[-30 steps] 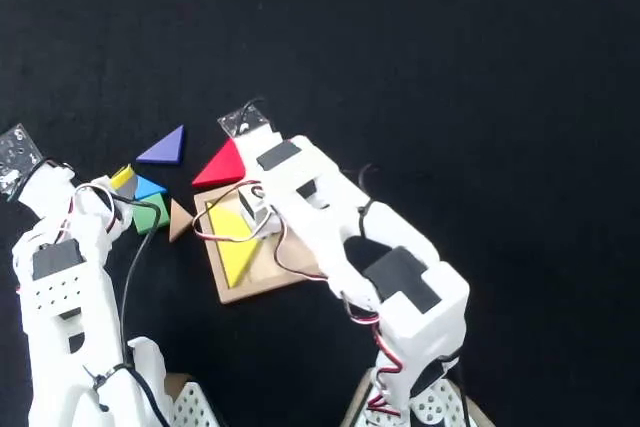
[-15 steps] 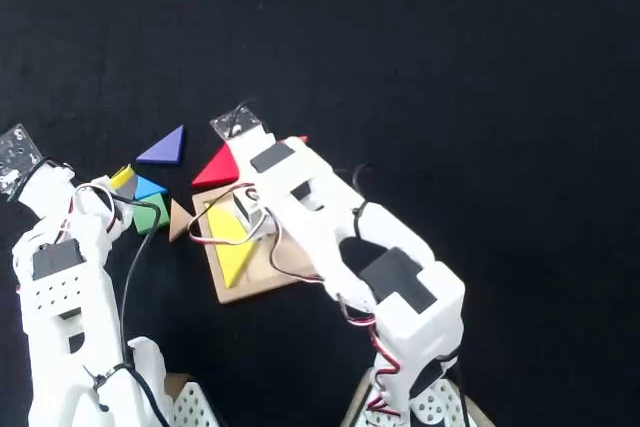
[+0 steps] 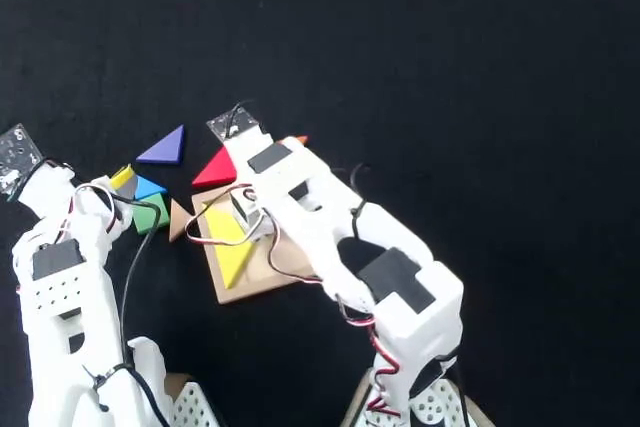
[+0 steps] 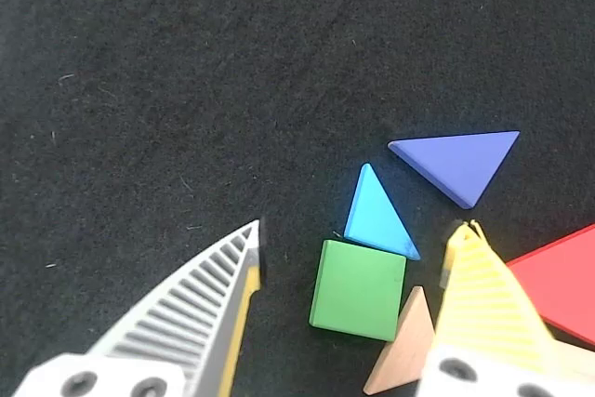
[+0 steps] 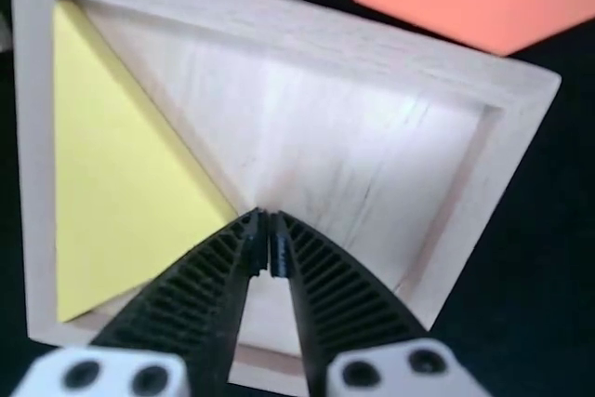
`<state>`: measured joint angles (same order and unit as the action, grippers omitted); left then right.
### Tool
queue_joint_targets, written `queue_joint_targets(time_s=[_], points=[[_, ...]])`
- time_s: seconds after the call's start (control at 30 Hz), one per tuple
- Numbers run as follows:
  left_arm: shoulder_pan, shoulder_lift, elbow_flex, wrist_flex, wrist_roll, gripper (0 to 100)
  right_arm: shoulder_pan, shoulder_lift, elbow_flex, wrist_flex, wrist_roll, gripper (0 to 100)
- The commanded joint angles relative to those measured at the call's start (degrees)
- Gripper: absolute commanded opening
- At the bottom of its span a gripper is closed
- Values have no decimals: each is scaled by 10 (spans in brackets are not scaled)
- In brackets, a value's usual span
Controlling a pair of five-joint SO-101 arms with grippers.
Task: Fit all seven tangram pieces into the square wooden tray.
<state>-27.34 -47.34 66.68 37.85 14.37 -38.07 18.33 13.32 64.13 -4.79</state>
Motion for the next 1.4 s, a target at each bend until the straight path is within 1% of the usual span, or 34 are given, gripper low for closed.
queue_joint_targets(time_s=[0.0,0.1,0.23,0.27,0.37,0.43,0.6,0.77,1.0,1.1,1.27,1.37], points=[[7,-2,-3,-10,4,310,31,-67,-37,37,24,11],[7,-2,-3,-10,4,310,62,-125,-29,47,26,11],[7,-2,-3,-10,4,310,89,-173,20,20,36,21],[7,-2,-3,-10,4,310,94,-175,30,14,47,44],[7,-2,-3,-10,3,310,113,-169,46,9,47,169],[7,-2,-3,-10,3,310,117,-157,46,9,47,213],[7,-2,-3,-10,3,310,107,-116,26,-3,47,208],[7,-2,-3,-10,3,310,95,-51,-25,1,47,207],[7,-2,-3,-10,3,310,100,28,-73,2,47,203],[7,-2,-3,-10,3,310,111,41,-88,1,47,152],[7,-2,-3,-10,3,310,135,43,-94,0,45,12],[7,-2,-3,-10,3,310,159,43,-88,2,42,18]])
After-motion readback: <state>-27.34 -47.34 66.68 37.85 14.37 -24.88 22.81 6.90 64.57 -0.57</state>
